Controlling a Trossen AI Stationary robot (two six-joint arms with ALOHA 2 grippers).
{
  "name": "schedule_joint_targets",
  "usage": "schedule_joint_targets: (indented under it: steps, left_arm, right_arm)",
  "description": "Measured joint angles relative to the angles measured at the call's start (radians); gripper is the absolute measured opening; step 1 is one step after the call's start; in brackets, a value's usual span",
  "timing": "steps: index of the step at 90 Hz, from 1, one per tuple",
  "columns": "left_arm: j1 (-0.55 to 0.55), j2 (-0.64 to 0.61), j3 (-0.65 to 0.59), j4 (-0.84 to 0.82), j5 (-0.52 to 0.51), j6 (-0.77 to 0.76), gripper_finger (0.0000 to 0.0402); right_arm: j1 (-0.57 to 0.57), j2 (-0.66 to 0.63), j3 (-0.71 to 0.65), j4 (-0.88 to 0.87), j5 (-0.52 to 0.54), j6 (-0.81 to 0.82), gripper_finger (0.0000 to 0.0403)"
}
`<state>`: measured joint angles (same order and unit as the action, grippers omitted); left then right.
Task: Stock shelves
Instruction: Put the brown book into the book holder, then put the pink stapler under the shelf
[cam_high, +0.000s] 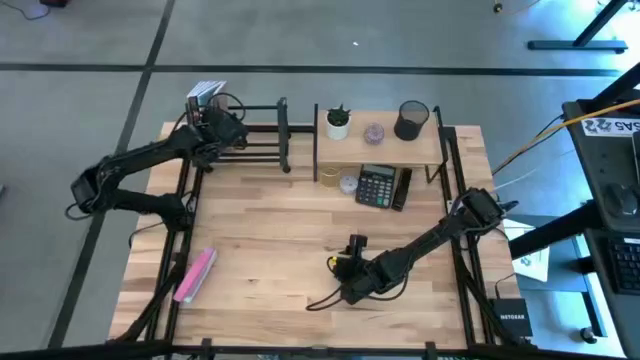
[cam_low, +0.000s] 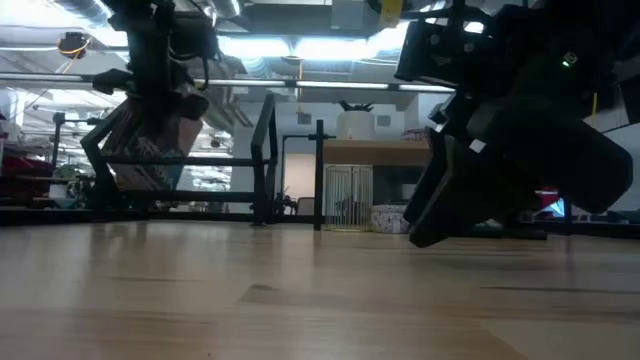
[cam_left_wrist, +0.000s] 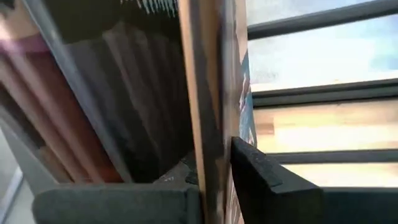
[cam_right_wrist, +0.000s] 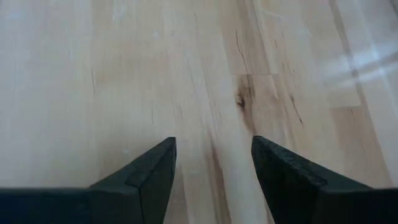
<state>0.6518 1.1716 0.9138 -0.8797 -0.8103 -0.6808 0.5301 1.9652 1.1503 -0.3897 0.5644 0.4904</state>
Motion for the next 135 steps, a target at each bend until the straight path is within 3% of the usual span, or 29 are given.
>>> schedule_joint_targets:
  steps: [32, 67, 82, 99, 110, 118, 135]
  left_arm:
    - [-0.001, -0.073, 0.0, -0.009, 0.02, -0.04, 0.0166]
    - [-0.06, -0.259, 0.093, 0.016, -0.026, 0.005, 0.0168]
    - [-0.136, -0.315, 0.11, 0.136, -0.007, 0.084, 0.0168]
    - [-0.321, -0.336, 0.112, 0.328, 0.013, 0.293, 0.0168]
    - [-0.515, -0.324, 0.113, 0.31, 0.005, 0.43, 0.0168]
    - [-0.656, -0.305, 0.113, 0.206, -0.042, 0.375, 0.0168]
    - [-0.955, -0.206, 0.113, 0.022, -0.1, 0.08, 0.0167]
  right_arm:
    - [0.0, 0.0, 0.0, 0.015, 0.0, 0.0, 0.0198]
    - [0.0, 0.0, 0.0, 0.032, 0.004, -0.027, 0.0198]
    - [0.0, 0.0, 0.0, 0.033, 0.011, -0.027, 0.0198]
    - [0.0, 0.0, 0.0, 0.031, 0.029, -0.031, 0.0198]
    - [0.0, 0.0, 0.0, 0.03, 0.048, -0.052, 0.0198]
    - [0.0, 0.0, 0.0, 0.03, 0.056, -0.054, 0.0198]
    - [0.053, -0.015, 0.002, -0.029, 0.049, -0.105, 0.0198]
